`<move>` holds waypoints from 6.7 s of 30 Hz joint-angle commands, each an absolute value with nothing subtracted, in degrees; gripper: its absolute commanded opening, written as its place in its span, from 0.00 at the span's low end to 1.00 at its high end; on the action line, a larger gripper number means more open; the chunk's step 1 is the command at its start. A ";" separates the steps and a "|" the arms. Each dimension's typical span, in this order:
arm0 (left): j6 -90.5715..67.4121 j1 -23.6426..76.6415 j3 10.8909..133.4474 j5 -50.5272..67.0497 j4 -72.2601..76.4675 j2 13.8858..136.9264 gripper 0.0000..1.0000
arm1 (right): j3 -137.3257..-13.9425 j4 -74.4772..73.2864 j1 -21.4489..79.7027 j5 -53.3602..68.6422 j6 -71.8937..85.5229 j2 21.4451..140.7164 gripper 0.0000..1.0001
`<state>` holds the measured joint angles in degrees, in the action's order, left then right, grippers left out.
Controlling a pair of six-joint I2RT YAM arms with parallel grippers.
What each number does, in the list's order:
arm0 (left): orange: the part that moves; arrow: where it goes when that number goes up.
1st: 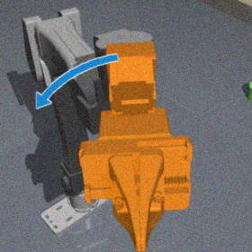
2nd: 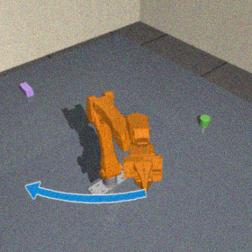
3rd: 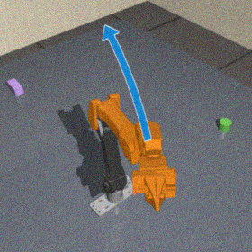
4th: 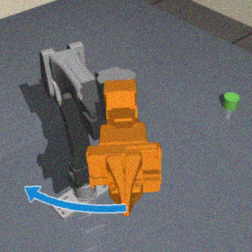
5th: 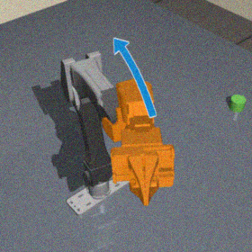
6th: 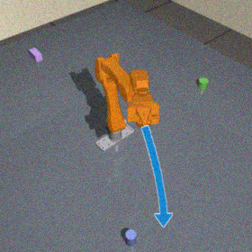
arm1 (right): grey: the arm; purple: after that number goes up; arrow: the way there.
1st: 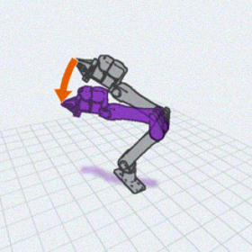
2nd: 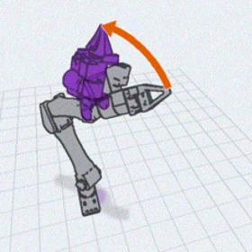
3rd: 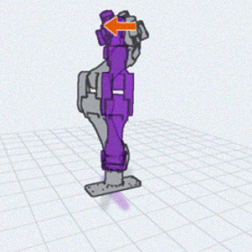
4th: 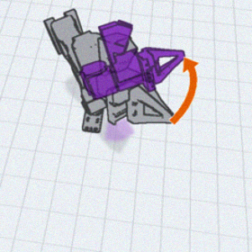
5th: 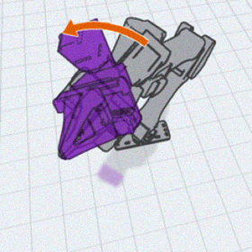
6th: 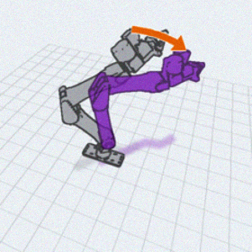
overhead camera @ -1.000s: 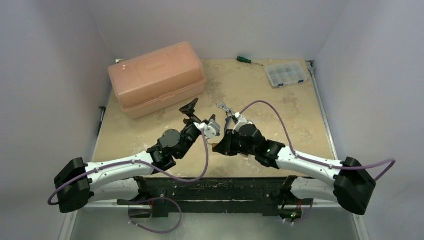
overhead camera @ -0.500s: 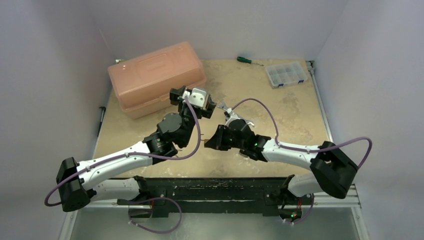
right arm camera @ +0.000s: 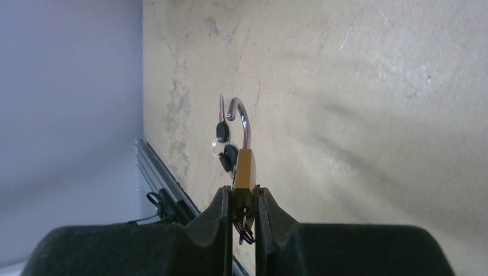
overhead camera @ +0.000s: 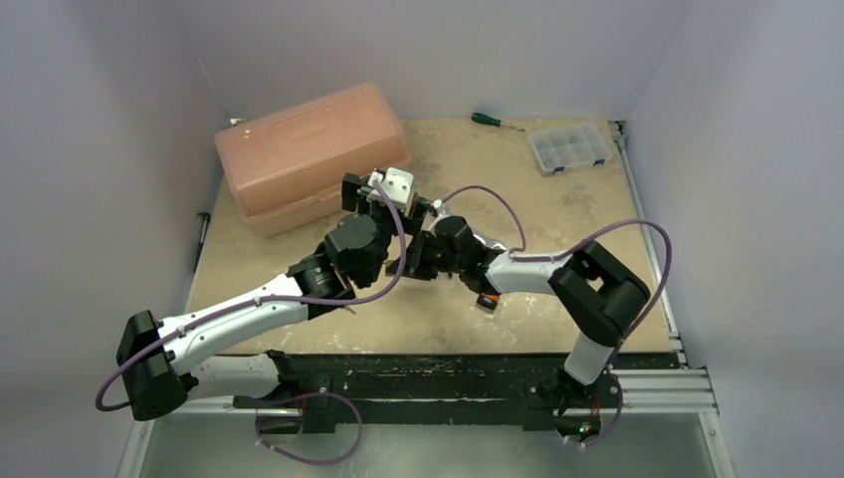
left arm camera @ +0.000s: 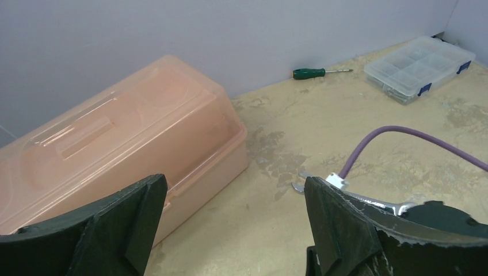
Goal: Unlock with the key
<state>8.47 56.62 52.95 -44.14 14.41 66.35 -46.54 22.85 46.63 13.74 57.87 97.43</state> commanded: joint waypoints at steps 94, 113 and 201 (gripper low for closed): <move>-13.55 52.91 66.23 -36.71 -21.06 68.50 0.89 | -44.36 -37.61 43.53 -22.98 61.70 70.80 0.99; -31.52 51.07 55.44 -31.63 -42.03 61.61 0.89 | -43.95 -29.44 42.54 -21.63 57.56 84.03 0.81; -51.45 32.61 26.04 -21.64 -17.24 67.89 0.58 | -41.08 -29.01 28.79 -12.29 42.57 59.45 0.99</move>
